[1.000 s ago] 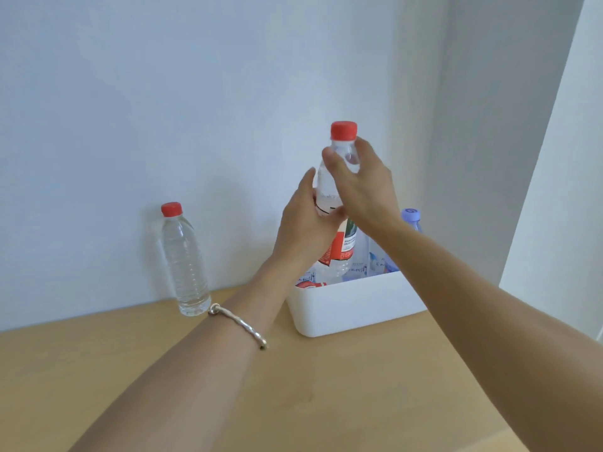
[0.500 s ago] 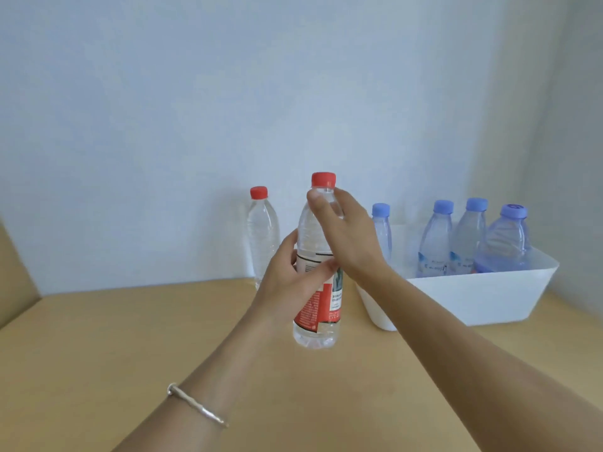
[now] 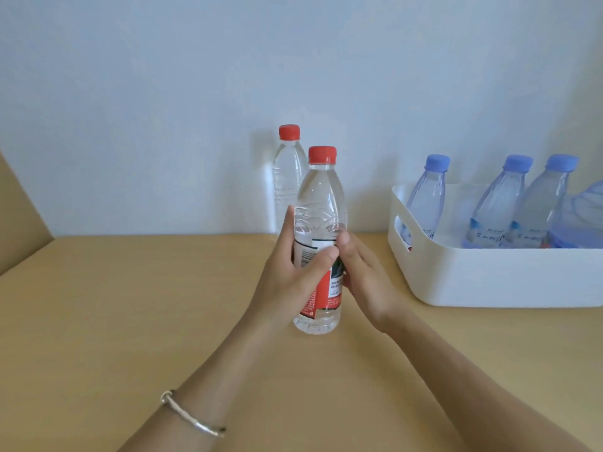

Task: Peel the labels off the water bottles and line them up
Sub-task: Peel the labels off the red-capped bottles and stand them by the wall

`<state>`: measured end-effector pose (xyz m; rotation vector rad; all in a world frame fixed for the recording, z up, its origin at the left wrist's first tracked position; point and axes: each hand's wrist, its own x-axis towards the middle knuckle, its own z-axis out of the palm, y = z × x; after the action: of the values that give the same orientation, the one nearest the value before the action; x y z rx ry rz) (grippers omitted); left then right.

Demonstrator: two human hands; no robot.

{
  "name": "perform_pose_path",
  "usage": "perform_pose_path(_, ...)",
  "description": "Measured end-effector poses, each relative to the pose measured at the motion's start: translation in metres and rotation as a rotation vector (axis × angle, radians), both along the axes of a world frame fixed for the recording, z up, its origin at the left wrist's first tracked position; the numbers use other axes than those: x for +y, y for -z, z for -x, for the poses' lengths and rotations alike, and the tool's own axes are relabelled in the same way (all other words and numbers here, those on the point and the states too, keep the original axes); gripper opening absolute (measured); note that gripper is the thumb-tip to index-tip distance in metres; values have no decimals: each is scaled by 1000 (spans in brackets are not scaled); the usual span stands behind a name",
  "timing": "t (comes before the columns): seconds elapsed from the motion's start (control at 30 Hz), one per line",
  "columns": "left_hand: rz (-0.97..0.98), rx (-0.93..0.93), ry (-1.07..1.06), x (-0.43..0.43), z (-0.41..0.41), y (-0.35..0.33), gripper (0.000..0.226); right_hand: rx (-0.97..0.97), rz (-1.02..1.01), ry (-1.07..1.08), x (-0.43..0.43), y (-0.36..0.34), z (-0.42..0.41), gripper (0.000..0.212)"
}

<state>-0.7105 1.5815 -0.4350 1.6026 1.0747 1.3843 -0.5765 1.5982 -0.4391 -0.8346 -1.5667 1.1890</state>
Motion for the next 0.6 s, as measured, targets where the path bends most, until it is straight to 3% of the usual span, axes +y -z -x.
perform_pose_path(0.07,-2,19,13,0,-1,11,83,31,15,-19,0,8,3,58)
perform_pose_path(0.17,-30,47,12,-2,-1,21,88,35,27,-21,4,16,4,68)
perform_pose_path(0.27,-127,118,-95,1,3,19,73,37,30,-44,8,17,2,60)
perform_pose_path(0.4,-155,179,-224,0,4,21,79,73,32,-31,7,18,0,48)
perform_pose_path(0.6,-195,98,-289,-1,4,25,38,126,-20,11,0,21,1,39)
